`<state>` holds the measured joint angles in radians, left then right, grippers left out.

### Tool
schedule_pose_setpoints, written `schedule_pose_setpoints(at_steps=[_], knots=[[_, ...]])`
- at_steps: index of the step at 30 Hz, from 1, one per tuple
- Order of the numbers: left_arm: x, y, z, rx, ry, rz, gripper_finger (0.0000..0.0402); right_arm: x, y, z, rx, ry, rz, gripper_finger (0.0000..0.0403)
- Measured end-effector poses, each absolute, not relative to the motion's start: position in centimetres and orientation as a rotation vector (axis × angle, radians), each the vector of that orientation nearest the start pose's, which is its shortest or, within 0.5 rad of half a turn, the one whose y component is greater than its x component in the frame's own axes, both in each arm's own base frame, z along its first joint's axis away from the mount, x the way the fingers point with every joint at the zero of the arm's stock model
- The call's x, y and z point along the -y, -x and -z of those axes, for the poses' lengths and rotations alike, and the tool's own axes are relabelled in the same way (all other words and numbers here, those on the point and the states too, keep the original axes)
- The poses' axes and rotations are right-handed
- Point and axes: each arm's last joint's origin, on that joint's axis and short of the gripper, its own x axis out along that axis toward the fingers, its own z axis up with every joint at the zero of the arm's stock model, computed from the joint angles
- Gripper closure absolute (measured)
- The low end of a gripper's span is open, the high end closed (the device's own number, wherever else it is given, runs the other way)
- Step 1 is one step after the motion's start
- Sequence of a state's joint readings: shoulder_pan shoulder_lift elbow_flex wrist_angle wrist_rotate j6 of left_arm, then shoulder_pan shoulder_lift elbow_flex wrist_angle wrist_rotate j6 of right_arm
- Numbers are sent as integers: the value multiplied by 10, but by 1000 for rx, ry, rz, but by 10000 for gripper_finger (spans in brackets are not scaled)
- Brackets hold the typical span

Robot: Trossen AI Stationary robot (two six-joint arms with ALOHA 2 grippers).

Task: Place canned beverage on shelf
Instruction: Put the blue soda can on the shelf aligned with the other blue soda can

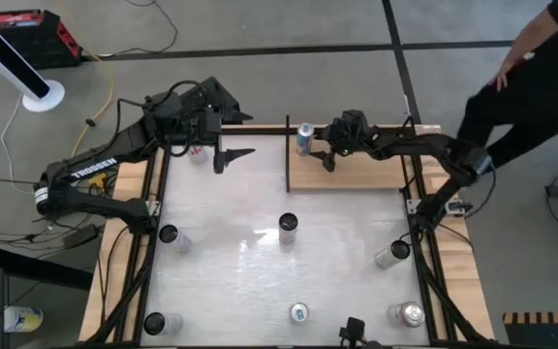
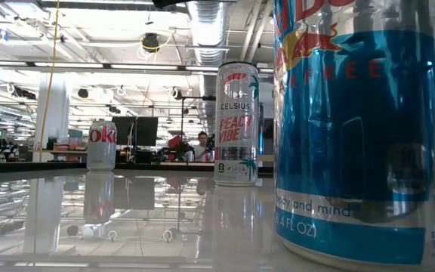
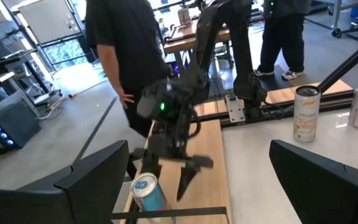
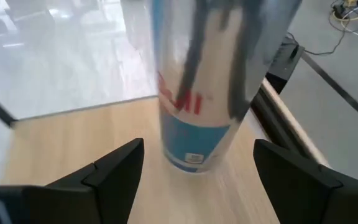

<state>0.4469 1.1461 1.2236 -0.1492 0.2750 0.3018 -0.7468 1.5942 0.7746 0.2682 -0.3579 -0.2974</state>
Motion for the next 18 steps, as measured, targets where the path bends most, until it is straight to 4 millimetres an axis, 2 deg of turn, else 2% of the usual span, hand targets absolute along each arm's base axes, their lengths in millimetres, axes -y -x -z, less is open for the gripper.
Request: schedule_pose_setpoints(at_steps=[5,10,13,18], knots=[[-99,-225,-411,-141,-247,-147,27,183,-227,-213,-558,-5,288,74],[-90,-225,-404,-210,-223,-102,27,142,-218,-248,-527,-20,234,74],[-77,-224,-403,-238,-222,-61,27,109,-218,-267,-469,-48,155,74],[-50,-221,-399,-269,-242,1,27,39,-227,-285,-393,-29,-20,74]])
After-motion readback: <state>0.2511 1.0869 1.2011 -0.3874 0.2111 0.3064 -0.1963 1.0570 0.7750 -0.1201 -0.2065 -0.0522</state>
